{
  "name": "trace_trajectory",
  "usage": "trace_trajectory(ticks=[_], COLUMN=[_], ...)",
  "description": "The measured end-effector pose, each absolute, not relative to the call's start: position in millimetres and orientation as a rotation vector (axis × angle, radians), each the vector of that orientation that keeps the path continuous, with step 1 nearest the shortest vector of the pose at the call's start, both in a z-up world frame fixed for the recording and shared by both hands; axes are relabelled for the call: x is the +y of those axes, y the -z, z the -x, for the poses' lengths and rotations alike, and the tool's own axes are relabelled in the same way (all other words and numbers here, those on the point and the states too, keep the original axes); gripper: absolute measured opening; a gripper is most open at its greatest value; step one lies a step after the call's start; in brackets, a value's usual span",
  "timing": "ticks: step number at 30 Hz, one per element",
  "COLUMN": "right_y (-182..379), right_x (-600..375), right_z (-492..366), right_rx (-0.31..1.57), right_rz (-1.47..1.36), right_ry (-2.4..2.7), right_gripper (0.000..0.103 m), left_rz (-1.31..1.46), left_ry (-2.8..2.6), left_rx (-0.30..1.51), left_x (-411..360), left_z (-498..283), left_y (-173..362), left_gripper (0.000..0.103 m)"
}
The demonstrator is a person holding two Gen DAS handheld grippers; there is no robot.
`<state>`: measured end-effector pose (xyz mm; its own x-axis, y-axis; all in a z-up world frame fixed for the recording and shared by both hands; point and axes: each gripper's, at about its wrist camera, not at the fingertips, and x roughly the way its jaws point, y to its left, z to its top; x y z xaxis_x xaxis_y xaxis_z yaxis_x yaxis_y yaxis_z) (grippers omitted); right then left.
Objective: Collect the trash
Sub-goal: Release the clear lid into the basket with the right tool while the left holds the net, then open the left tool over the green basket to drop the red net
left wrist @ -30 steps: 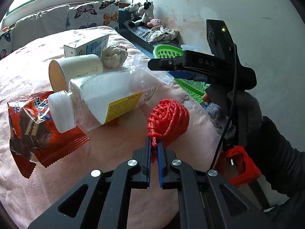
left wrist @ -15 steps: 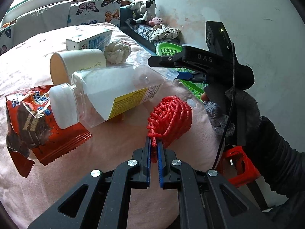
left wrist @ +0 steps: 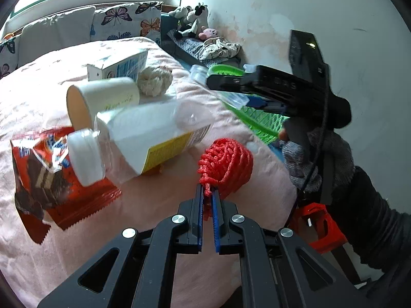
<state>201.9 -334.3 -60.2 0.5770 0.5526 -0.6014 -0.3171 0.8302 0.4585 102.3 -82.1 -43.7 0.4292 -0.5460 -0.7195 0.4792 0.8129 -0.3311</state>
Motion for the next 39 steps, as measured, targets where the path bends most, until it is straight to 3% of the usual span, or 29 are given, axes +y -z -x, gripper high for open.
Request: trace_trajectory(ticks=[9,21,27,39], right_y=[42,82,98,83], right_x=[-410,-469,-480,-493], right_z=[-189,-205,-215,-180], right_rx=[0.757,0.853,0.856,0.786], right_rz=[-0.344,-0.349,-0.361,-0.326], right_ry=[-0.353,-0.186,-0.164,-0.156], right_gripper=[0.092,0.093,0.098,0.098], left_rz=[0.076,0.044,0.021,-0.016], left_ry=[0.688,0.709,0.708,0.719], left_rx=[0.845,0.777,0.795,0.9], left_x=[-105,-162,-193,-252], left_z=[-119,-176,-203,-237], left_y=[5,-36,-36,-3], left_gripper=[0.007,0.007,0.007,0.007])
